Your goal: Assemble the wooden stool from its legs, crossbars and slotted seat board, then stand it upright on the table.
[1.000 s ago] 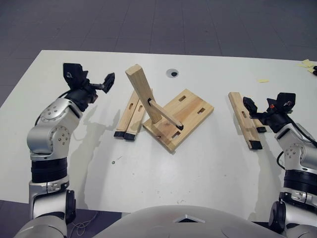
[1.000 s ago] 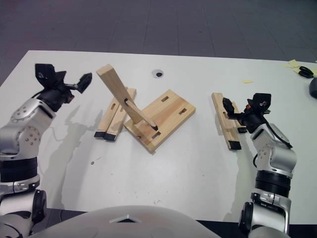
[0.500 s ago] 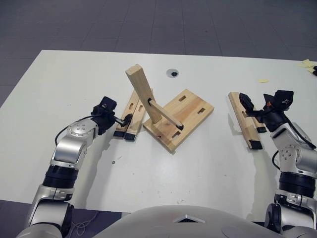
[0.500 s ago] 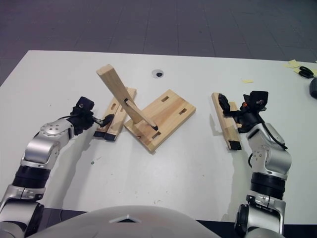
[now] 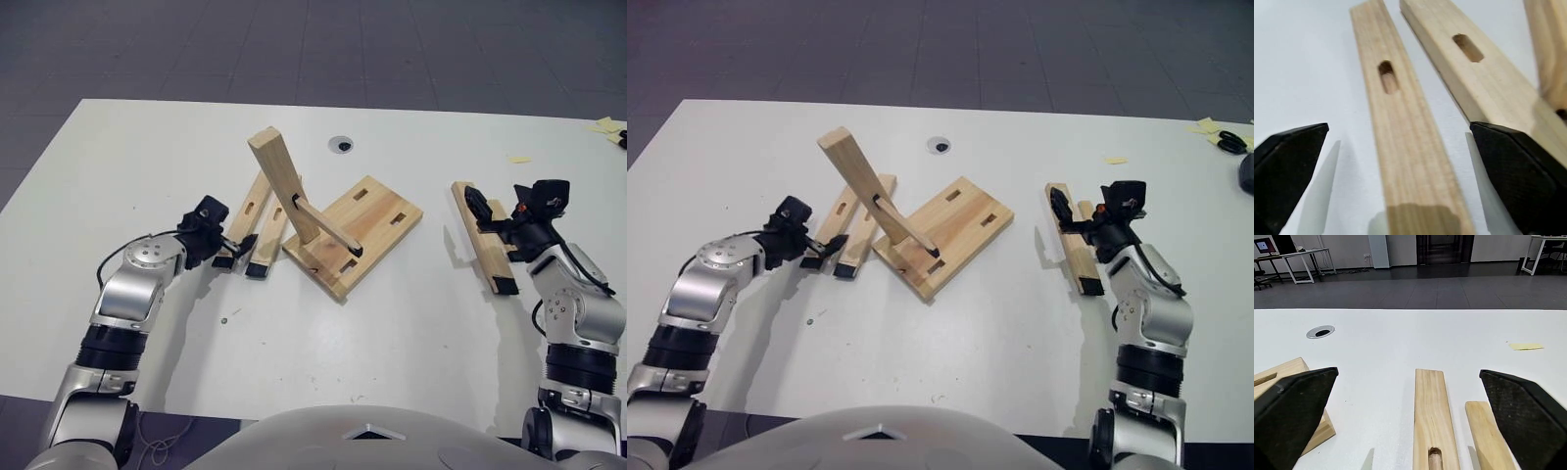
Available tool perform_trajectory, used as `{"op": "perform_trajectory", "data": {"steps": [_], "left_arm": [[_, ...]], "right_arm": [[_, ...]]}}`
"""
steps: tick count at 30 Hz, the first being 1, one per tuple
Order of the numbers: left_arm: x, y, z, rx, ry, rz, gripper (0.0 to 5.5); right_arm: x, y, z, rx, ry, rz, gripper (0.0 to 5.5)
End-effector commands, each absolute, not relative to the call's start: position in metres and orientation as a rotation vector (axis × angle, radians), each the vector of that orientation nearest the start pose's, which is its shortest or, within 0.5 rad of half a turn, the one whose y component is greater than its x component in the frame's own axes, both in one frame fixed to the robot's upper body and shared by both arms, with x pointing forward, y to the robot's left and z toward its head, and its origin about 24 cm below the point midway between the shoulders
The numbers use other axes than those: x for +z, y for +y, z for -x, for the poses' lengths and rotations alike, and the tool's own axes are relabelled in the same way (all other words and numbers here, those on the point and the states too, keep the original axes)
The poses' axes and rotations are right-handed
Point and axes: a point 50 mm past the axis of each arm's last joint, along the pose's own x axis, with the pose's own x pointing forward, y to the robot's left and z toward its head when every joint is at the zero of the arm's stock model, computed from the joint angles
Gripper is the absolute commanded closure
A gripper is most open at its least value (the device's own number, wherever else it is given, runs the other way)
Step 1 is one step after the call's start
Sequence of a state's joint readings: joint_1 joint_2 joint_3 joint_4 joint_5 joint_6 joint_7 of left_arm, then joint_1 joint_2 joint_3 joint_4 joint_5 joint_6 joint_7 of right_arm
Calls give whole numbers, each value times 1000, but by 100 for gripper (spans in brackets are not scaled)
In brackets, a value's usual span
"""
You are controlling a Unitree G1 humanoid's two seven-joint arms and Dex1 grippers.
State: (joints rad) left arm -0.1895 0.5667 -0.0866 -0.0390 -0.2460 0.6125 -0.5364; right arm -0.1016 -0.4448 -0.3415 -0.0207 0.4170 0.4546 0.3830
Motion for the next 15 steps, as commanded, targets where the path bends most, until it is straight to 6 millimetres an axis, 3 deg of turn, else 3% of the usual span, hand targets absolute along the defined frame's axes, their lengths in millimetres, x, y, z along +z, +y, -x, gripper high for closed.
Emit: {"op": "perform_trajectory", "data": {"steps": [1, 6, 11, 15], "left_arm": [[76, 208, -277, -520, 460, -205, 11], [59, 216, -270, -504, 540, -260, 11], [38, 219, -260, -503, 630, -200, 87], [34, 218, -257, -526, 650, -192, 144]], "right_arm": [[85, -277, -259, 116, 181, -72, 10], [88, -277, -261, 118, 173, -66, 10], [87, -275, -260, 123, 172, -65, 10], [87, -273, -261, 127, 172, -63, 10]]}}
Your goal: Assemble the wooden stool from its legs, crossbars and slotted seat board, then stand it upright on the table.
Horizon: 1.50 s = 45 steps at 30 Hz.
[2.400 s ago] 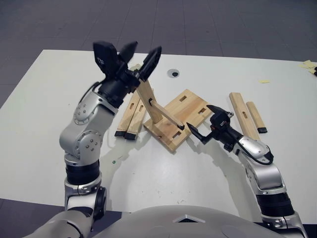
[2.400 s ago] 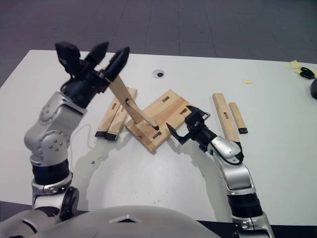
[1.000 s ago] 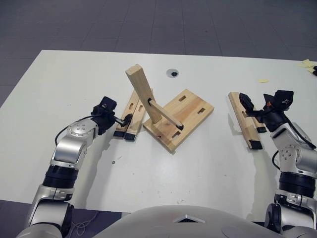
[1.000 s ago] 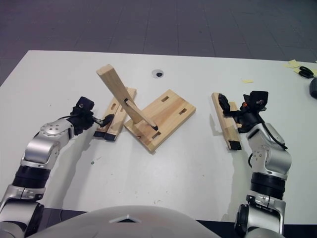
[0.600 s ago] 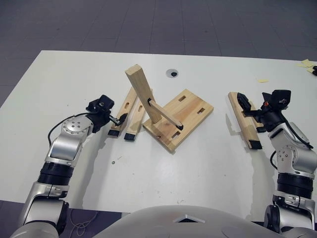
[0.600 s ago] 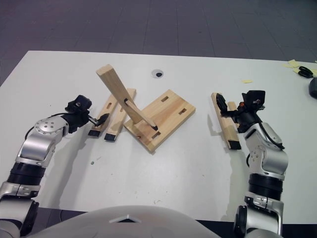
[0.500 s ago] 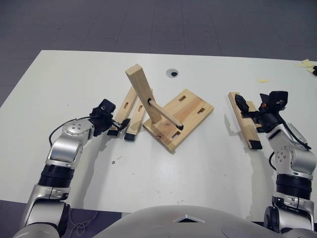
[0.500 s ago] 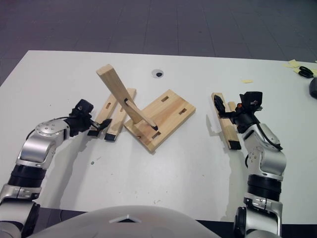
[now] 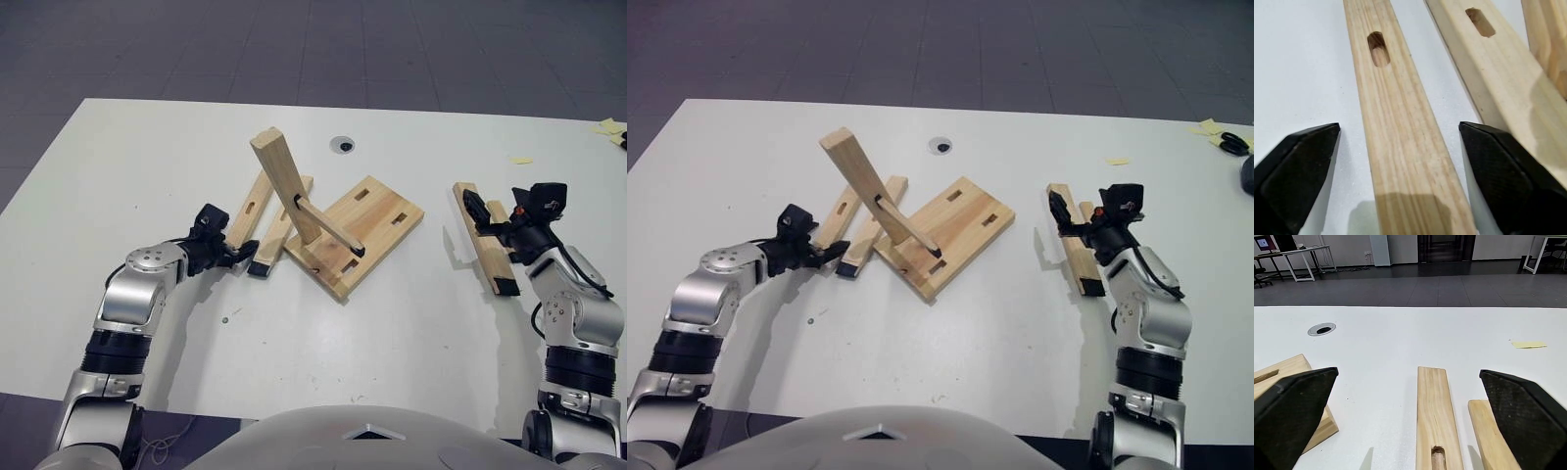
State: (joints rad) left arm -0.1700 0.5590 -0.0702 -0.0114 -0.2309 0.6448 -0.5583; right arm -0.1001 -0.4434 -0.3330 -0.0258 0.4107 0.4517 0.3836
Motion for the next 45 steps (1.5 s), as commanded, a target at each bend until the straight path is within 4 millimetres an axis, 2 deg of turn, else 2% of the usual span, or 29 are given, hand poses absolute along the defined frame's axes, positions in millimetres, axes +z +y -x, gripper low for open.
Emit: {"op": "perform_trajectory", "data": {"steps": [1, 12, 16, 18, 22, 24, 26, 28, 32, 35, 38, 41, 45], "left_arm": [[34, 218, -257, -532, 646, -192, 158], [59, 203, -266, -552, 531, -234, 343], [71, 204, -272, -522, 441, -200, 343], [94, 206, -284, -464, 308, -167, 343], [174, 200, -305, -431, -40, -156, 343], [219, 193, -310, -446, -209, -195, 343], [257, 179, -305, -531, -350, -275, 343], [277, 165, -296, -656, -430, -352, 343], [283, 156, -291, -787, -440, -472, 343], [279, 153, -294, -846, -415, -527, 343], [270, 146, -291, -926, -393, -526, 343], [263, 137, -286, -994, -379, -514, 343], [257, 130, -283, -1029, -366, -509, 343]], "right_arm": [[86, -272, -261, 128, 173, -64, 10], [84, -270, -262, 110, 179, -58, 10], [83, -269, -263, 102, 179, -62, 10], [87, -267, -265, 105, 163, -68, 10], [119, -251, -280, 162, 66, -174, 10], [149, -232, -290, 237, -13, -332, 10], [185, -205, -296, 388, -96, -526, 10], [216, -184, -294, 547, -166, -669, 10], [255, -163, -283, 756, -235, -794, 10], [273, -156, -277, 826, -251, -831, 10], [282, -148, -278, 859, -230, -876, 10], [282, -137, -282, 870, -195, -882, 10], [278, -128, -285, 858, -175, -897, 82]]}}
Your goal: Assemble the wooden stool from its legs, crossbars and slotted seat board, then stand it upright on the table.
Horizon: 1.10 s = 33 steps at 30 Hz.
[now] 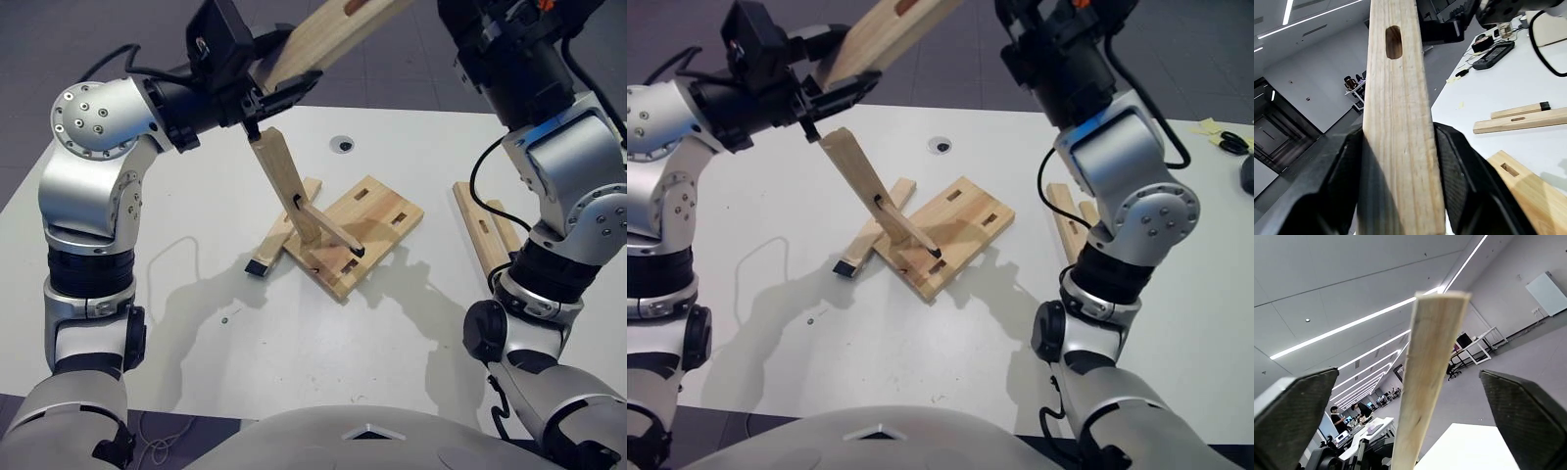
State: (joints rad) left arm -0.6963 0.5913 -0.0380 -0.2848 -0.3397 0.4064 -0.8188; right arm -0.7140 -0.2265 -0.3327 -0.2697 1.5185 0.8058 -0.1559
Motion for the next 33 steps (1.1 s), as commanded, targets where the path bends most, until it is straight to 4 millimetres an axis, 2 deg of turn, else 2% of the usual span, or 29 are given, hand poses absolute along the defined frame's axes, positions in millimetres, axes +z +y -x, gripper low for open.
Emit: {"op": "perform_trajectory", "data": {"steps": [1, 7, 16, 23, 30, 31, 33], "left_arm": [[256, 129, -282, -1032, -363, -505, 343], [253, 128, -280, -1030, -358, -502, 343], [250, 126, -278, -1017, -356, -508, 343], [247, 123, -276, -1022, -346, -500, 343], [245, 124, -276, -1030, -325, -480, 343], [246, 125, -276, -1038, -318, -461, 306], [253, 126, -275, -1051, -323, -400, 268]], "right_arm": [[279, -127, -285, 863, -178, -913, 99], [282, -130, -278, 899, -201, -1028, 202], [278, -131, -276, 841, -191, -1117, 337], [272, -131, -274, 811, -197, -1078, 434], [270, -134, -275, 765, -235, -1041, 446], [270, -135, -276, 757, -243, -1041, 446], [270, -138, -278, 735, -261, -1044, 446]]}}
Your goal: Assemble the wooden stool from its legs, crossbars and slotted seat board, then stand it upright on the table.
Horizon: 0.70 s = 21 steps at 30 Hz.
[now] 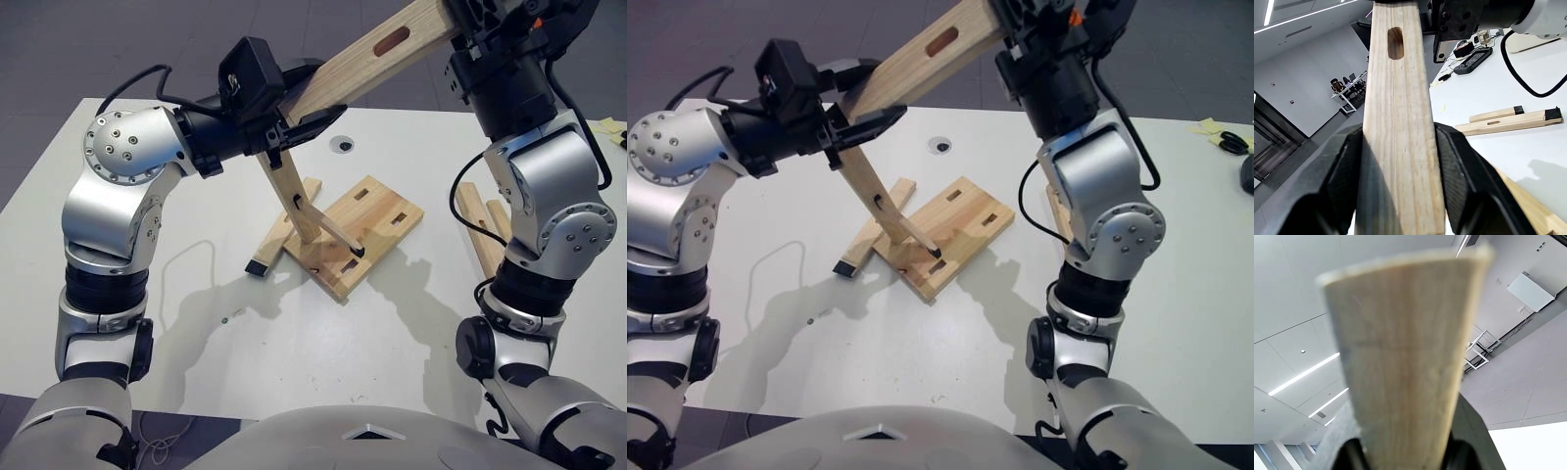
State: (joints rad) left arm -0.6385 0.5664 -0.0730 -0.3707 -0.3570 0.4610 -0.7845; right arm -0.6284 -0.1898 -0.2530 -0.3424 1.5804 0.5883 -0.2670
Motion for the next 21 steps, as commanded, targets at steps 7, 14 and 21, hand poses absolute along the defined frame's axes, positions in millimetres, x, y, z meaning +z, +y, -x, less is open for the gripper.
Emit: {"op": "perform_trajectory", "data": {"steps": [7, 14, 21], "left_arm": [[303, 166, -288, -866, -425, -109, 140], [207, 191, -318, -570, -108, -252, 24], [161, 164, -299, -664, -5, -311, 10]], "right_arm": [[269, -180, -282, 572, -336, -961, 446], [263, -213, -278, 441, -364, -881, 446], [264, -226, -277, 397, -366, -827, 446]]}}
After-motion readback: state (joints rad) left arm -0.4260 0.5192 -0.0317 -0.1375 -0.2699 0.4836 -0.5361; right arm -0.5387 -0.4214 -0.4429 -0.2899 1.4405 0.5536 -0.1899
